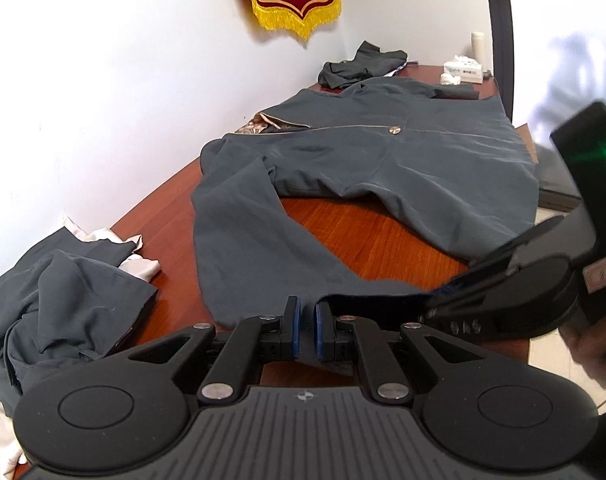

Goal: Fold clothes

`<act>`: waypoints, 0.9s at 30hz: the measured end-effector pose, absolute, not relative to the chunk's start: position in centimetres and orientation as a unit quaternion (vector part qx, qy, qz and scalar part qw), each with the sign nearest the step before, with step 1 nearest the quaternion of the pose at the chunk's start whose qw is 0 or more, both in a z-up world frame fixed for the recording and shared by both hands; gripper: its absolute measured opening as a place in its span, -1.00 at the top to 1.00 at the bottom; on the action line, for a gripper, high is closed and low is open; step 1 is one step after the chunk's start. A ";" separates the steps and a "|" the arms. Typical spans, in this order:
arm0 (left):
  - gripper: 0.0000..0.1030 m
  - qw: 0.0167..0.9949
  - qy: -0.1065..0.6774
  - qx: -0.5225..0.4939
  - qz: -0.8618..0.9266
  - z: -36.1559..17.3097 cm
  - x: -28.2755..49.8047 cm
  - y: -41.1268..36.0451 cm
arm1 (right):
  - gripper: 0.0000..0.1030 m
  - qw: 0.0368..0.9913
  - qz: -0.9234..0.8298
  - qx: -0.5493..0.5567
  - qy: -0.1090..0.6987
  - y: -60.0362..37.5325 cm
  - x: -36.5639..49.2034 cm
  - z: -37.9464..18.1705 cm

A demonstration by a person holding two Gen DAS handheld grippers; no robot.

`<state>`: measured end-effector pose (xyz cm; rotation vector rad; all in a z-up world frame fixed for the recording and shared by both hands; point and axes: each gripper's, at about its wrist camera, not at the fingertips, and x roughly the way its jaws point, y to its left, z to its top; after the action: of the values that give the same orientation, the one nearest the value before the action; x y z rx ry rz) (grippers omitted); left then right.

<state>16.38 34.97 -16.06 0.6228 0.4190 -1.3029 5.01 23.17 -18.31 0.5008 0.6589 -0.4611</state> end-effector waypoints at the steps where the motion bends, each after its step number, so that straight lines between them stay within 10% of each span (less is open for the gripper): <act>1: 0.88 0.730 0.194 0.276 -0.595 -15.8 16.4 35.4 | 0.88 0.894 -0.222 0.232 0.314 23.5 4.8 -17.6; 27: 0.97 0.687 0.150 0.081 -0.707 -5.2 12.7 36.4 | 0.93 0.918 -0.281 0.089 0.266 22.8 -0.6 -0.9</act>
<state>12.71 36.36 -5.23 0.1818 0.3361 -1.5825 -0.56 22.80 -0.92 0.1820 0.5467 -0.5772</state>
